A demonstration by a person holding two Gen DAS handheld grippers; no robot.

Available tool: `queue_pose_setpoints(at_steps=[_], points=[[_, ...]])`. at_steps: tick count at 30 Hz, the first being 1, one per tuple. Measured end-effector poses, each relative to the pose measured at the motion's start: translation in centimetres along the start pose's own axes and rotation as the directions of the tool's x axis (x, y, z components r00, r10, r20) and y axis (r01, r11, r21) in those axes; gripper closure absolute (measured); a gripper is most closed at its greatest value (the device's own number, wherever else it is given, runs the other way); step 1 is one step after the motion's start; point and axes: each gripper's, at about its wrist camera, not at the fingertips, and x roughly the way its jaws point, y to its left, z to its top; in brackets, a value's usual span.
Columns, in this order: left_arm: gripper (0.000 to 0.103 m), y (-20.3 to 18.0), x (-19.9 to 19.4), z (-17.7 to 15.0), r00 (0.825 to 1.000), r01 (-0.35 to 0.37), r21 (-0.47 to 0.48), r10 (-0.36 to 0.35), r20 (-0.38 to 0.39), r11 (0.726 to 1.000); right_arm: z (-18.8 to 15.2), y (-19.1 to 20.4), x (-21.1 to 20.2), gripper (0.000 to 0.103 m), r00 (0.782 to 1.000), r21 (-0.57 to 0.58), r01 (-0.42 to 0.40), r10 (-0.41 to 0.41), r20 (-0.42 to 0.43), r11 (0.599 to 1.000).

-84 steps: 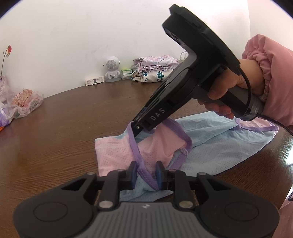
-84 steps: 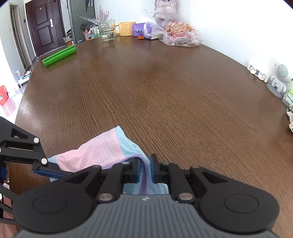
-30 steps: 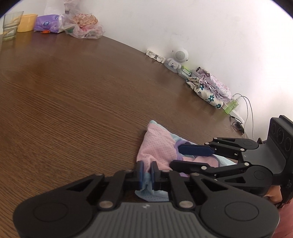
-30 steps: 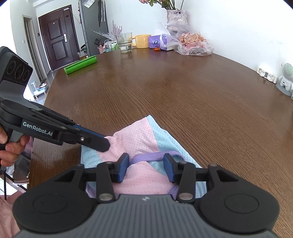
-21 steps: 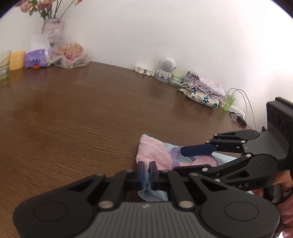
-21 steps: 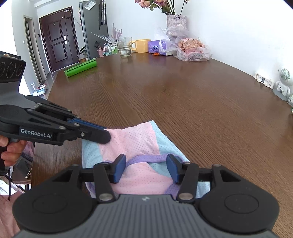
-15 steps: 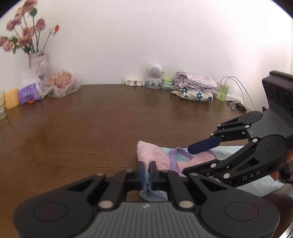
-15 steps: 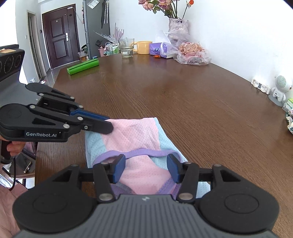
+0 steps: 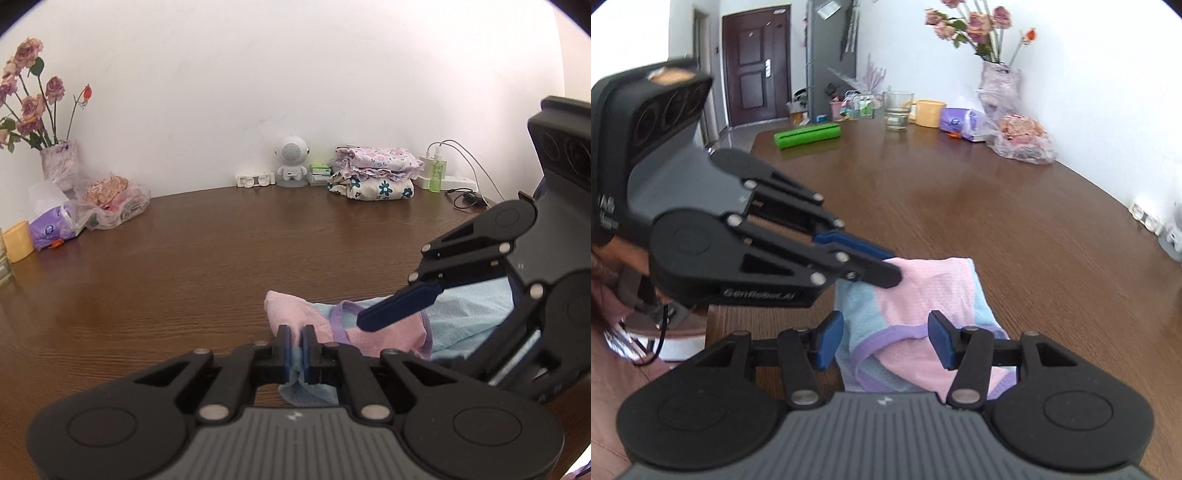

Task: Fold clothes

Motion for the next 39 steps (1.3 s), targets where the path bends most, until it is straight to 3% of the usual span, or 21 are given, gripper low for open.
queue_pose_setpoints(at_steps=[7, 12, 15, 18, 20, 23, 25, 30, 36, 38, 39], points=[[0.098, 1.3, 0.1, 0.1, 0.998, 0.063, -0.048, -0.064, -0.012, 0.997, -0.2, 2.5, 2.5, 0.06, 0.996, -0.115, 0.056, -0.064, -0.065, 0.992], [0.098, 1.2, 0.6, -0.3, 0.996, 0.082, -0.056, -0.083, -0.017, 0.995, -0.2, 3.0, 3.2, 0.083, 0.99, -0.112, 0.087, -0.098, -0.1, 0.99], [0.097, 1.6, 0.6, -0.4, 0.995, 0.097, -0.086, -0.098, -0.01, 0.992, -0.3, 2.8, 3.4, 0.087, 0.99, -0.085, 0.09, -0.098, -0.102, 0.992], [0.088, 2.4, -0.1, -0.8, 0.993, 0.115, -0.161, -0.115, 0.008, 0.98, -0.6, 2.7, 3.3, 0.088, 0.991, -0.052, 0.093, -0.098, -0.097, 0.994], [0.068, 3.2, -0.5, -1.2, 0.995, 0.101, -0.217, -0.1, 0.015, 0.971, -0.8, 2.4, 3.2, 0.089, 0.992, -0.013, 0.089, -0.089, -0.091, 0.996], [0.055, 4.1, -0.4, -1.7, 0.995, 0.095, -0.281, -0.102, -0.011, 0.955, -1.0, 1.7, 3.0, 0.09, 0.994, 0.046, 0.077, -0.073, -0.077, 0.996], [0.052, 4.6, 0.1, -2.0, 0.993, 0.092, -0.329, -0.112, -0.042, 0.94, -1.1, 1.5, 2.9, 0.09, 0.995, 0.07, 0.075, -0.07, -0.069, 0.995], [0.052, 6.4, 1.5, -2.9, 0.981, 0.112, -0.492, -0.175, -0.084, 0.863, -1.5, 0.9, 2.8, 0.09, 0.997, 0.122, 0.069, -0.063, -0.049, 0.99], [0.057, 6.9, 2.7, -3.0, 0.971, 0.133, -0.597, -0.223, -0.08, 0.791, -1.7, 0.8, 2.9, 0.09, 0.997, 0.145, 0.067, -0.063, -0.033, 0.987], [0.08, 6.7, 3.2, -3.1, 0.969, 0.131, -0.613, -0.231, -0.087, 0.779, -1.8, 0.8, 2.7, 0.09, 0.998, 0.144, 0.065, -0.061, -0.031, 0.987], [0.085, 6.6, 3.2, -3.1, 0.97, 0.133, -0.612, -0.229, -0.081, 0.78, -1.8, 0.8, 2.6, 0.09, 0.998, 0.142, 0.063, -0.059, -0.031, 0.988]])
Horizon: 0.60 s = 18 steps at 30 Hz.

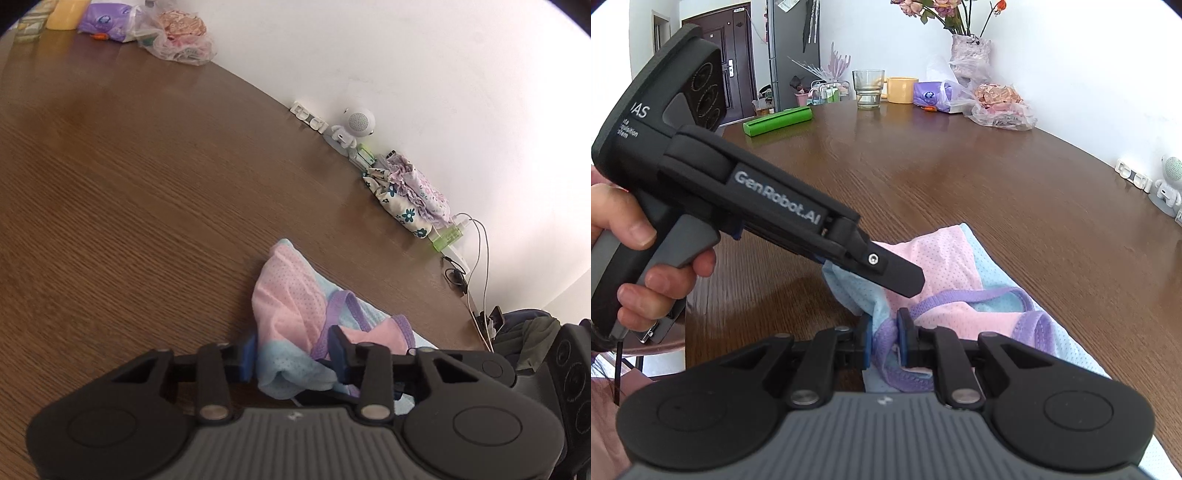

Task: Fold clothes

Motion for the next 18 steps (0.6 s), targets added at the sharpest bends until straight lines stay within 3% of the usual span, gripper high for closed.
queue_pose_setpoints(at_steps=[4, 6, 9, 14, 18], points=[[0.092, -0.6, -0.1, -0.2, 0.999, -0.006, 0.043, 0.004, 0.041, 0.999, 0.2, -0.3, -1.5, 0.083, 1.0, -0.004, -0.02, 0.02, 0.016, 1.0], [0.092, -1.1, -0.3, -0.3, 0.998, -0.015, 0.082, 0.009, 0.063, 0.997, 0.4, -0.7, -2.7, 0.074, 1.0, -0.016, -0.014, 0.015, 0.024, 1.0], [0.094, -2.3, -0.2, -0.5, 0.996, -0.035, 0.161, 0.022, 0.082, 0.986, 0.7, -1.5, -4.3, 0.074, 1.0, -0.04, 0.016, -0.015, 0.025, 0.999], [0.094, -4.8, 0.7, -0.6, 0.992, -0.086, 0.315, 0.051, 0.119, 0.945, 0.3, -3.4, -3.6, 0.074, 0.995, -0.016, 0.091, -0.091, -0.031, 0.996], [0.094, -5.7, 1.8, -0.2, 0.992, -0.102, 0.362, 0.066, 0.112, 0.926, -0.3, -3.9, -2.9, 0.074, 0.993, 0.021, 0.109, -0.107, -0.05, 0.994]])
